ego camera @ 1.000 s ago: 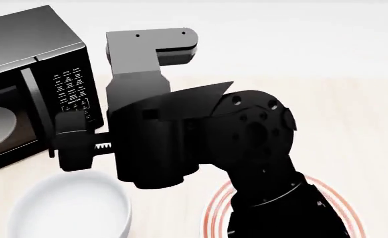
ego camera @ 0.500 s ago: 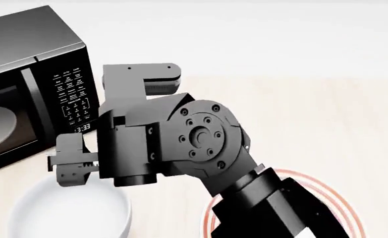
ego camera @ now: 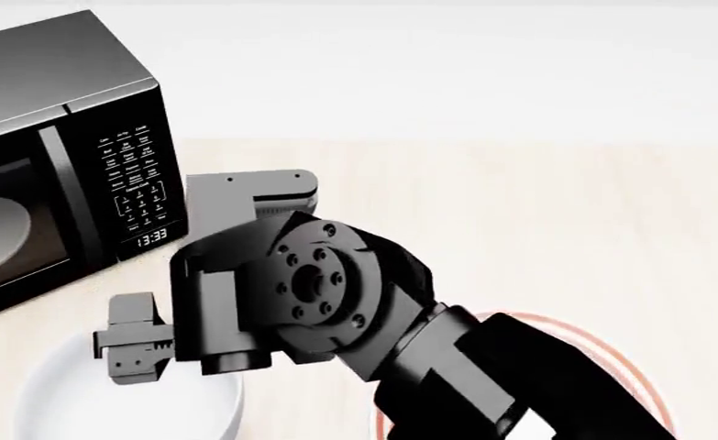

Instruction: Put the white bowl to the right of the plate.

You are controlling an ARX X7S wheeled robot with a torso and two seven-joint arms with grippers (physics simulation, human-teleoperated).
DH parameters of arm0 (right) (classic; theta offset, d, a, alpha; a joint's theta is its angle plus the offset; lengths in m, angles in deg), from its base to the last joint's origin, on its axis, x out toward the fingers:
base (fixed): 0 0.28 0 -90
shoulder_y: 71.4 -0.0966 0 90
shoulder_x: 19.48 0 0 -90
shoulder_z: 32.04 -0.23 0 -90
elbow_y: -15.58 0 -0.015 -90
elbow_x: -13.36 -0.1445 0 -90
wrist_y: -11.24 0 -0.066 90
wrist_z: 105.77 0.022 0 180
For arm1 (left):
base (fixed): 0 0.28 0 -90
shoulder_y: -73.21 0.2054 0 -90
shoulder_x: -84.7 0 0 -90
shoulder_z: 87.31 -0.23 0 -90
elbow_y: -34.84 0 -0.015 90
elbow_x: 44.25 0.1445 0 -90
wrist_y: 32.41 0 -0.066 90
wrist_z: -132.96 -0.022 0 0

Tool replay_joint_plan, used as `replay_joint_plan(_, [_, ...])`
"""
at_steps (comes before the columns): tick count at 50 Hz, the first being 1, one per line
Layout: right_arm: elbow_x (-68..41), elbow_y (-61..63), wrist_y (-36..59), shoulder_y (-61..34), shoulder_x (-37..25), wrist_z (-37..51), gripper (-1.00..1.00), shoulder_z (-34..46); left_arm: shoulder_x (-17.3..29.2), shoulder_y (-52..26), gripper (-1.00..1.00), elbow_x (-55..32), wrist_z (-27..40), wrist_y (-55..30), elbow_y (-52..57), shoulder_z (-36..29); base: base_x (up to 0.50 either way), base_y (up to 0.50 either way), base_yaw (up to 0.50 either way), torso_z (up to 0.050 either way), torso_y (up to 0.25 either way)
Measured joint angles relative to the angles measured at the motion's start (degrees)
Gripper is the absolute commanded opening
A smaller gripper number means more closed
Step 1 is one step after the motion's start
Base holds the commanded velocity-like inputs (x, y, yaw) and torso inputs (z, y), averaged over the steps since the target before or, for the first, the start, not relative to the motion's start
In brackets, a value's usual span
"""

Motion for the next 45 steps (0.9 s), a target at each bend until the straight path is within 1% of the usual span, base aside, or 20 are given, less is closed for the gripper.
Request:
replay_joint_plan(10, [-6.3,-0.9,-5.9,-2.2,0.1,-4.5,1.0,12.3,0.2,0.3,1.0,-0.4,0.3,0.2,0.2,-0.1,0.0,0.0,0.0,0.0,0.0])
replay_joint_plan(19, [-9.7,-1.3,-9.4,-2.7,0.1,-7.4,1.0,19.3,0.3,0.7,1.0,-0.7,0.6,0.4,0.5,-0.1,0.0,0.0,0.0,0.0,0.0])
replay_joint_plan(30, [-10.5,-1.7,-11.0,-1.4,0.1,-9.7,1.0,22.8,0.5,1.0,1.0,-1.1,1.0,0.6,0.7,-0.1,0.0,0.0,0.0,0.0,0.0])
replay_joint_plan(45, [-9.4,-1.6,-11.4,0.9,0.1,-10.8,1.0,24.1,0.8,1.3,1.0,-1.6,1.4,0.9,0.9,-0.3,0.0,0.0,0.0,0.0,0.0])
